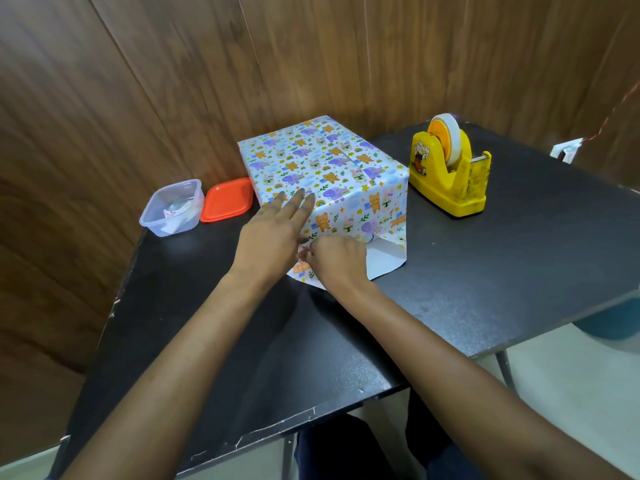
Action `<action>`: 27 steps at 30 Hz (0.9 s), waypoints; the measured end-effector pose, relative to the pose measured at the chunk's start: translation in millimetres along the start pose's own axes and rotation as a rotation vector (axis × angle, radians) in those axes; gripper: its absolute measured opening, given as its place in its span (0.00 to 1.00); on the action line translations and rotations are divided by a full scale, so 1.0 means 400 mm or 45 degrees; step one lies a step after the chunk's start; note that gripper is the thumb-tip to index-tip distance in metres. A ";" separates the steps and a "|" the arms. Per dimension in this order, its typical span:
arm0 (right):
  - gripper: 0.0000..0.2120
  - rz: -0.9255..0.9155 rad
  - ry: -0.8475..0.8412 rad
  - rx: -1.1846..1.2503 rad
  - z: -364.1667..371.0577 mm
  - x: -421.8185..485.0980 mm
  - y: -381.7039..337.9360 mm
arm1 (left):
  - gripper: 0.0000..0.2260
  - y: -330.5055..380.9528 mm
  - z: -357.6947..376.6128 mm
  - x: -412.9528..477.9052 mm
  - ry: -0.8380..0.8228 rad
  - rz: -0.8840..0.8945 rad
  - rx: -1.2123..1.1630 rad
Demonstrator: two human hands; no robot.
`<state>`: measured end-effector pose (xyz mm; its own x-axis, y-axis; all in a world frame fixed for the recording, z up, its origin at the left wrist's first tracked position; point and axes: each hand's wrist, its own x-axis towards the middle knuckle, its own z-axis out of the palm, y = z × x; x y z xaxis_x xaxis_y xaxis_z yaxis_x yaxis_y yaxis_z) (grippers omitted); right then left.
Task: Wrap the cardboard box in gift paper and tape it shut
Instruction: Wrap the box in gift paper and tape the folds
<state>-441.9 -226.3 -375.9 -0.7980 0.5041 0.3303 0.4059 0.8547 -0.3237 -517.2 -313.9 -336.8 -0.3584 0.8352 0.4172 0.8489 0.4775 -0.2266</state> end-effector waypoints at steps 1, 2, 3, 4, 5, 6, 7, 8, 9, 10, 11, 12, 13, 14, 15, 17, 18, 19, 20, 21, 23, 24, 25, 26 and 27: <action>0.14 -0.007 0.003 -0.017 0.002 0.002 0.002 | 0.31 0.003 -0.003 -0.002 -0.026 -0.009 -0.006; 0.15 -0.012 -0.012 -0.019 0.002 0.005 0.005 | 0.30 0.005 -0.006 -0.002 -0.044 -0.019 -0.014; 0.16 -0.023 -0.035 -0.005 -0.005 0.004 0.007 | 0.30 0.006 -0.010 -0.004 -0.060 -0.031 -0.025; 0.17 -0.020 -0.076 0.028 -0.016 0.001 0.012 | 0.29 0.006 -0.016 -0.004 -0.082 -0.038 -0.045; 0.18 -0.016 -0.111 0.077 -0.036 -0.003 0.020 | 0.29 0.007 -0.026 -0.003 -0.096 -0.051 -0.077; 0.20 0.002 -0.137 0.134 -0.060 -0.005 0.033 | 0.28 0.006 -0.035 -0.001 -0.125 -0.076 -0.122; 0.20 0.030 -0.136 0.198 -0.091 -0.006 0.052 | 0.27 0.004 -0.044 0.002 -0.179 -0.123 -0.188; 0.20 0.071 -0.102 0.240 -0.131 -0.003 0.073 | 0.26 0.001 -0.055 0.003 -0.205 -0.209 -0.324; 0.20 0.146 -0.007 0.262 -0.166 0.004 0.105 | 0.25 -0.002 -0.053 0.007 -0.197 -0.312 -0.514; 0.19 0.235 0.127 0.284 -0.198 0.015 0.141 | 0.24 -0.006 -0.049 0.013 -0.140 -0.424 -0.712; 0.18 0.320 0.253 0.326 -0.224 0.029 0.177 | 0.23 -0.007 -0.047 0.020 -0.067 -0.531 -0.879; 0.18 0.395 0.322 0.384 -0.234 0.046 0.215 | 0.23 -0.006 -0.043 0.027 0.013 -0.635 -1.028; 0.17 0.458 0.316 0.446 -0.231 0.070 0.253 | 0.23 -0.002 -0.046 0.035 0.088 -0.738 -1.164; 0.17 0.541 0.235 0.547 -0.218 0.092 0.284 | 0.22 -0.004 -0.040 0.045 0.141 -0.847 -1.296; 0.17 0.644 0.118 0.709 -0.202 0.109 0.309 | 0.21 -0.003 -0.039 0.055 0.155 -0.998 -1.434; 0.19 0.860 -0.161 1.059 -0.173 0.131 0.335 | 0.20 -0.004 -0.036 0.070 0.024 -1.320 -1.742; 0.19 0.930 -0.299 1.139 -0.167 0.138 0.339 | 0.19 -0.007 -0.037 0.074 -0.065 -1.390 -1.848; 0.19 0.962 -0.413 1.171 -0.160 0.139 0.342 | 0.16 -0.006 -0.038 0.068 -0.130 -1.400 -1.895; 0.19 0.966 -0.479 1.183 -0.161 0.146 0.342 | 0.13 -0.007 -0.042 0.067 -0.148 -1.378 -1.915; 0.19 0.969 -0.521 1.188 -0.161 0.153 0.342 | 0.12 -0.012 -0.042 0.062 -0.147 -1.353 -1.922; 0.16 1.003 -0.596 1.193 -0.173 0.163 0.343 | 0.12 -0.021 -0.046 0.043 -0.135 -1.330 -1.959; 0.15 1.027 -0.633 1.198 -0.184 0.165 0.343 | 0.14 -0.027 -0.046 0.034 -0.123 -1.320 -1.979; 0.15 1.057 -0.670 1.222 -0.190 0.163 0.349 | 0.15 -0.033 -0.046 0.020 -0.113 -1.310 -2.003; 0.16 1.082 -0.708 1.270 -0.196 0.162 0.355 | 0.15 -0.039 -0.045 0.008 -0.097 -1.304 -2.040; 0.17 1.086 -0.746 1.345 -0.204 0.155 0.361 | 0.15 -0.047 -0.038 -0.004 -0.081 -1.292 -2.079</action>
<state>-396.3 -61.3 -329.6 -0.6566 0.4556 -0.6011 0.5345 -0.2813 -0.7970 -526.7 -328.2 -319.8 -0.8578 0.4760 -0.1939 -0.1829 0.0698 0.9807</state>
